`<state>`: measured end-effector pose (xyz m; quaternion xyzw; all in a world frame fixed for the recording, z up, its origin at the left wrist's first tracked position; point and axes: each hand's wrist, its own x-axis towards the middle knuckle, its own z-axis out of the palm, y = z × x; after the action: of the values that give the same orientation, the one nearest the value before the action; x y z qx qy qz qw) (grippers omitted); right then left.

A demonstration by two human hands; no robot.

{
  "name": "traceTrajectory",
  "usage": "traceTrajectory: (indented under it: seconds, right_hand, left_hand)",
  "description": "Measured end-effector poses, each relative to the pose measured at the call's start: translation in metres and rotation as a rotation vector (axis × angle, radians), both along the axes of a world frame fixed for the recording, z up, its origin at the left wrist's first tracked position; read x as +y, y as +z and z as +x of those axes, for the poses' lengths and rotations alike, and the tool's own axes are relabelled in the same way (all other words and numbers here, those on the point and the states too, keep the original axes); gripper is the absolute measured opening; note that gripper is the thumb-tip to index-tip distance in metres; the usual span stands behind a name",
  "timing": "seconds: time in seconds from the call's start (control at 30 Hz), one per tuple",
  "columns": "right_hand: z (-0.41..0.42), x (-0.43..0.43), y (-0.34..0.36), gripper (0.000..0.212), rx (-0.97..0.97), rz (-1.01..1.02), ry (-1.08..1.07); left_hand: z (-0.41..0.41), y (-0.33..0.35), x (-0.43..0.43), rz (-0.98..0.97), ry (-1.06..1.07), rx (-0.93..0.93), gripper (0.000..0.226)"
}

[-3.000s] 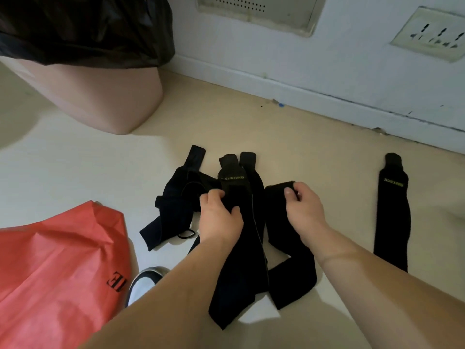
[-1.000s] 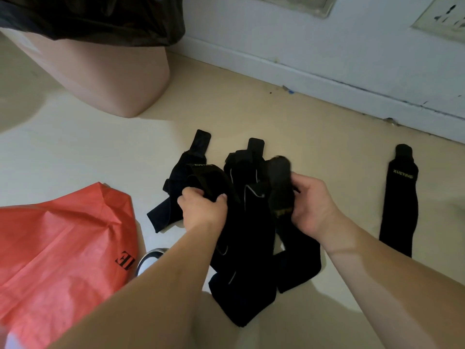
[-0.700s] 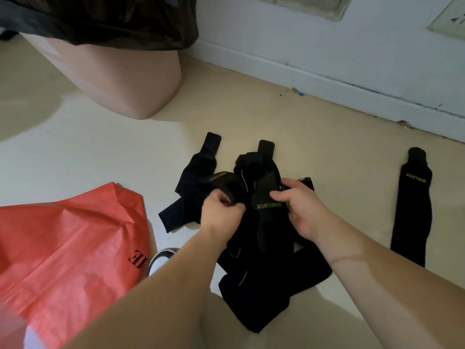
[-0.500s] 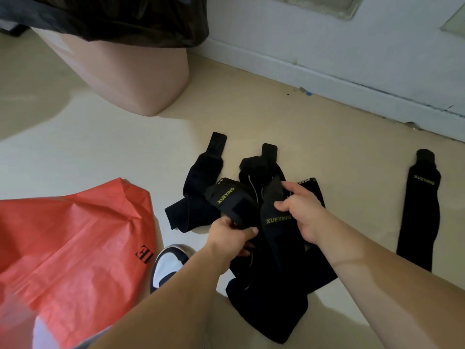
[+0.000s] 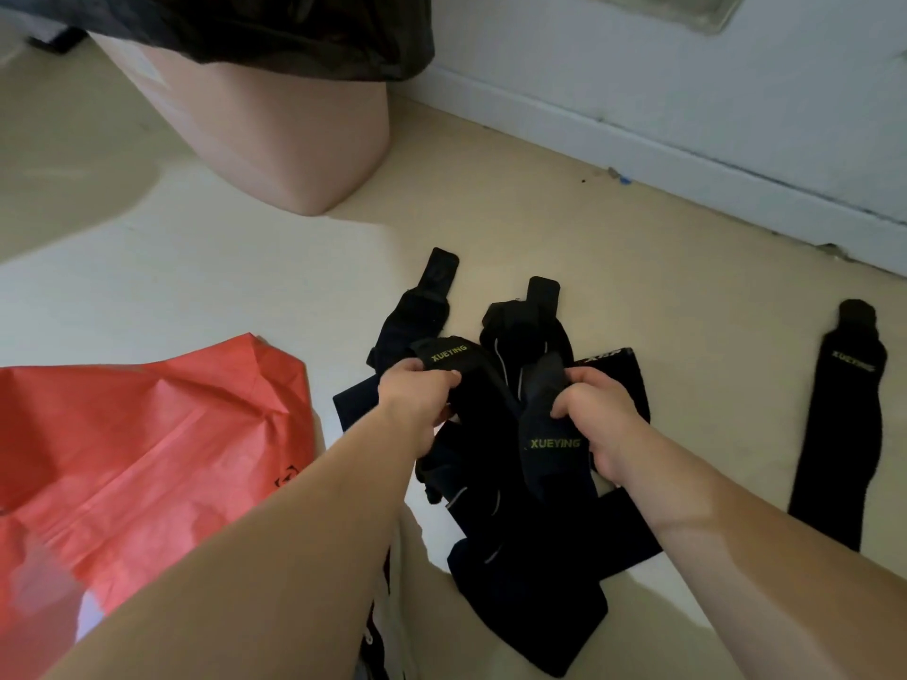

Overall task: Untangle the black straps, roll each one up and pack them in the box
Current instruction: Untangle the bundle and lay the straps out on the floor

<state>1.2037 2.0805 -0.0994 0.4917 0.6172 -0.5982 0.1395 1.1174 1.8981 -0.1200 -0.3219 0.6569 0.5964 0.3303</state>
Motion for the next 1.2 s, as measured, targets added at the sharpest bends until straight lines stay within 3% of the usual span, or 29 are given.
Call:
traceTrajectory:
  seconds: [0.1,0.2,0.4,0.6,0.73,0.9,1.0,1.03,1.1,1.13,1.2]
  right_hand:
    - [-0.003,0.001,0.0,0.045,0.078,0.057,-0.135]
    - [-0.011,0.0,0.003,0.045,0.184,0.11,-0.236]
    - [-0.02,0.001,0.004,0.051,0.229,0.198,-0.122]
    - [-0.016,0.005,0.003,0.039,0.227,0.166,-0.034]
    - [-0.016,0.005,0.006,0.041,0.238,0.073,-0.014]
    - [-0.023,0.001,0.012,0.033,0.141,-0.105,0.146]
    - [-0.025,0.003,0.005,0.084,0.089,-0.248,0.136]
    - [-0.024,0.003,0.004,0.079,0.118,-0.232,0.159]
    - [-0.025,0.001,0.006,0.031,0.166,-0.143,0.18]
    - [-0.025,0.002,0.005,0.019,0.178,-0.109,0.149]
    - [-0.026,0.003,0.008,0.019,0.185,-0.097,0.087]
  left_hand:
    - [0.001,0.009,-0.005,0.248,0.026,-0.035,0.055]
    - [0.02,0.01,-0.006,0.342,-0.08,-0.065,0.054]
    - [0.041,0.004,-0.008,0.195,-0.248,-0.013,0.036]
    - [0.036,0.006,-0.005,0.017,-0.341,0.161,0.032]
    - [0.034,0.011,-0.001,0.032,-0.426,0.294,0.043]
    - [0.027,0.013,0.004,0.028,-0.525,0.379,0.036]
    - [0.021,0.018,0.006,0.034,-0.575,0.335,0.039]
    - [0.02,0.022,0.007,0.036,-0.591,0.323,0.036]
    - [0.017,0.027,0.01,0.074,-0.585,0.283,0.025]
    - [0.016,0.028,0.011,0.103,-0.555,0.271,0.022]
    - [0.014,0.029,0.012,0.107,-0.427,0.302,0.024]
